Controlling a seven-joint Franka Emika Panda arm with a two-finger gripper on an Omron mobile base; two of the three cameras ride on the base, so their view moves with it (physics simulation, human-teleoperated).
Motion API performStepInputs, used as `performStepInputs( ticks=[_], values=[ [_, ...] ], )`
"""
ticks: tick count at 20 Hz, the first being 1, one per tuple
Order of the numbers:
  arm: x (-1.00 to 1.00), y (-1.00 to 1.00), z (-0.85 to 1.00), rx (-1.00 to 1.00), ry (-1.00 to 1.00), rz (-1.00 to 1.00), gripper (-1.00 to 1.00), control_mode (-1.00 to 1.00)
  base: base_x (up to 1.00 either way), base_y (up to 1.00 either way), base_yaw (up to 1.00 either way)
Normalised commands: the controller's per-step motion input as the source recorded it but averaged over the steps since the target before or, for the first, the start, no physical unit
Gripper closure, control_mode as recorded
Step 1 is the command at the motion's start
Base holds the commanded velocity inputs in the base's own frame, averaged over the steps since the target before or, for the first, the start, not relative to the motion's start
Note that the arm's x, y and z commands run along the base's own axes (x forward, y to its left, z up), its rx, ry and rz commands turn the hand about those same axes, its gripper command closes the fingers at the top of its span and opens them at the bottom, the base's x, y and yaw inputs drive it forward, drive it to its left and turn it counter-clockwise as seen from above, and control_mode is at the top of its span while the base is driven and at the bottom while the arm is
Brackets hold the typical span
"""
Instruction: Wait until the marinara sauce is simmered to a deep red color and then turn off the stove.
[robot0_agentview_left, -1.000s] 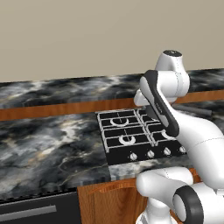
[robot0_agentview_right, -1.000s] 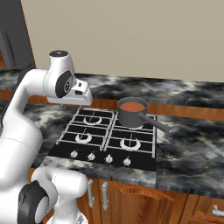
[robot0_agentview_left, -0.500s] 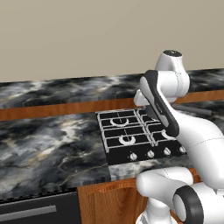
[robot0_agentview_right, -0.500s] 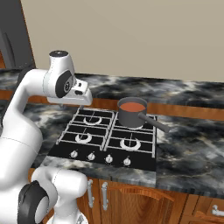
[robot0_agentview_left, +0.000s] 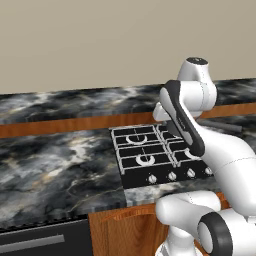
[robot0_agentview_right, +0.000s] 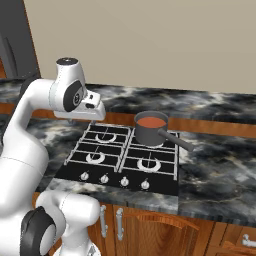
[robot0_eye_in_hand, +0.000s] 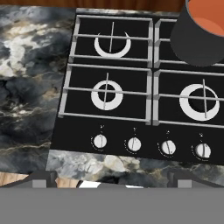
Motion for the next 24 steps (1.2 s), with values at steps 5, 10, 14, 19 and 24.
performStepInputs(
  ticks=[5, 10, 14, 19, 24],
  values=[
    [0.00, 0.00, 0.00, 0.00, 0.00, 0.00, -1.00, -1.00, 0.00, 0.00, 0.00],
    [0.00, 0.00, 0.00, 0.00, 0.00, 0.00, -1.00, -1.00, 0.00, 0.00, 0.00],
    [0.00, 0.00, 0.00, 0.00, 0.00, 0.00, -1.00, -1.00, 0.00, 0.00, 0.00],
    [0.00, 0.00, 0.00, 0.00, 0.00, 0.00, -1.00, -1.00, 0.00, 0.00, 0.00],
    [0.00, 0.00, 0.00, 0.00, 0.00, 0.00, -1.00, -1.00, 0.00, 0.00, 0.00]
  ],
)
